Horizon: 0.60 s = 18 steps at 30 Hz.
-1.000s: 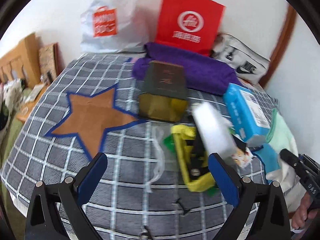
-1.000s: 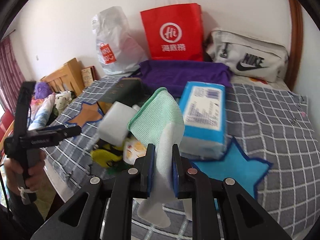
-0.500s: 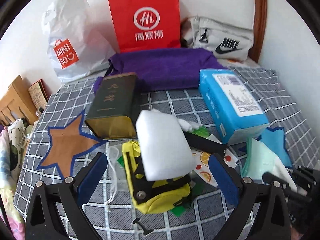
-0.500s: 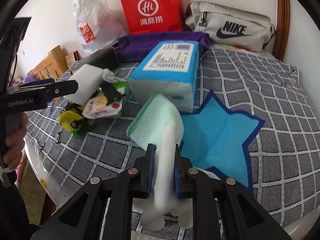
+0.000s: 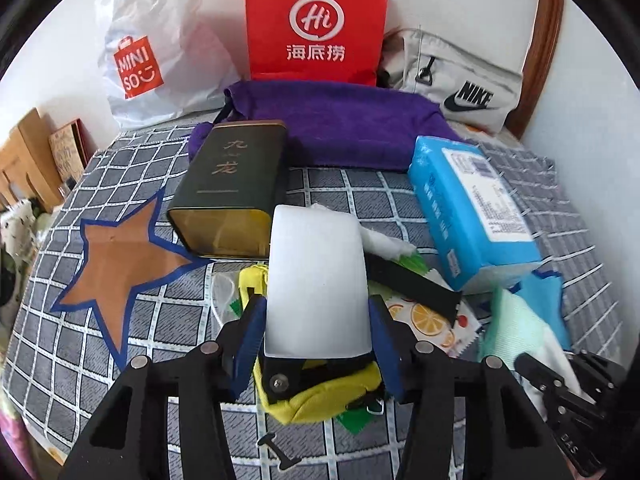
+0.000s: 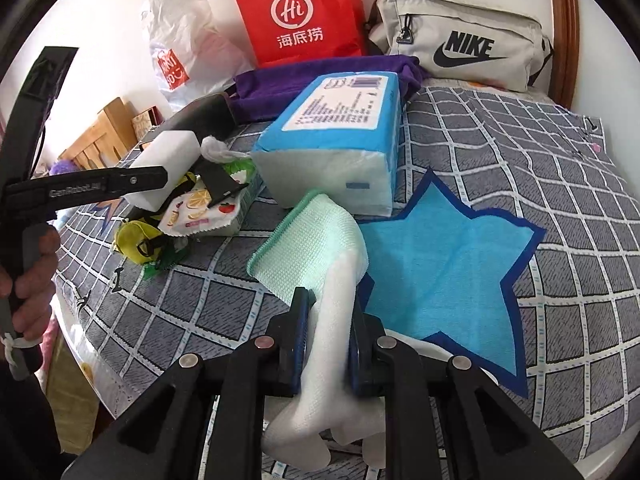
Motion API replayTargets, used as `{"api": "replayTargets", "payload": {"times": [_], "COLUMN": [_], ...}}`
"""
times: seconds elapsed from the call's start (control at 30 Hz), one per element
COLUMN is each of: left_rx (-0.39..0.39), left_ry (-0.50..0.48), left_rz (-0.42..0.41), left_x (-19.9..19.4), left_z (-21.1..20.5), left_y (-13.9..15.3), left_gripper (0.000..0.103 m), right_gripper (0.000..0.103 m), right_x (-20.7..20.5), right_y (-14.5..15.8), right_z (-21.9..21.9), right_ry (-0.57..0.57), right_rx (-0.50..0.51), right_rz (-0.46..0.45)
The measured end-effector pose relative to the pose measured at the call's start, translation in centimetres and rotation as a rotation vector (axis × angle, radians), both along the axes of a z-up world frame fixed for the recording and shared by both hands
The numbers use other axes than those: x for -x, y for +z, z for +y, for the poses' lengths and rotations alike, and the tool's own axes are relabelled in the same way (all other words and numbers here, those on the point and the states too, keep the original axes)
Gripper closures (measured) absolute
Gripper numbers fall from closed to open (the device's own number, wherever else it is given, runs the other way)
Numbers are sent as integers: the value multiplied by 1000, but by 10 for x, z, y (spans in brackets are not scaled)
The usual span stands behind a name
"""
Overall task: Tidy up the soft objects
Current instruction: 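Grasp the white sponge block with the left gripper while the right gripper holds the glove, then carry the sponge with the left gripper while the right gripper carries the glove toward the purple towel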
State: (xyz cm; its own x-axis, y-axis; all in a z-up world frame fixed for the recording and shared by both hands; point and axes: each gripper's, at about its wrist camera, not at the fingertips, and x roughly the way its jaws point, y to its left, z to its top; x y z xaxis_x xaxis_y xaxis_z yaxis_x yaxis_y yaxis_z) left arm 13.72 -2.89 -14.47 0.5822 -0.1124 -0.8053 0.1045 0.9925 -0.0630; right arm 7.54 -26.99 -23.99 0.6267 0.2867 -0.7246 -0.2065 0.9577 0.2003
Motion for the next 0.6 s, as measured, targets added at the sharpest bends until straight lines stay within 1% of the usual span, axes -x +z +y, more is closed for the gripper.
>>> {"api": "replayTargets", "payload": {"times": [0.2,0.4,0.6], "left_rx": [32,52,60], "left_ry": [21,82,130], "left_rz": [-26,-38,-67], "left_x": [15,30,37], "left_z": [21,52,76], "left_y": [22,46,65], "left_gripper": [54,54,54], "right_gripper": [87,87,87], "right_x": [10,20,21], "right_y": [22,53,90], "right_z": [3,-3,-4], "right_ry": [1,-26,-41], "right_rx": [20,-18,-46], "right_rz": [-24,-56,-115]}}
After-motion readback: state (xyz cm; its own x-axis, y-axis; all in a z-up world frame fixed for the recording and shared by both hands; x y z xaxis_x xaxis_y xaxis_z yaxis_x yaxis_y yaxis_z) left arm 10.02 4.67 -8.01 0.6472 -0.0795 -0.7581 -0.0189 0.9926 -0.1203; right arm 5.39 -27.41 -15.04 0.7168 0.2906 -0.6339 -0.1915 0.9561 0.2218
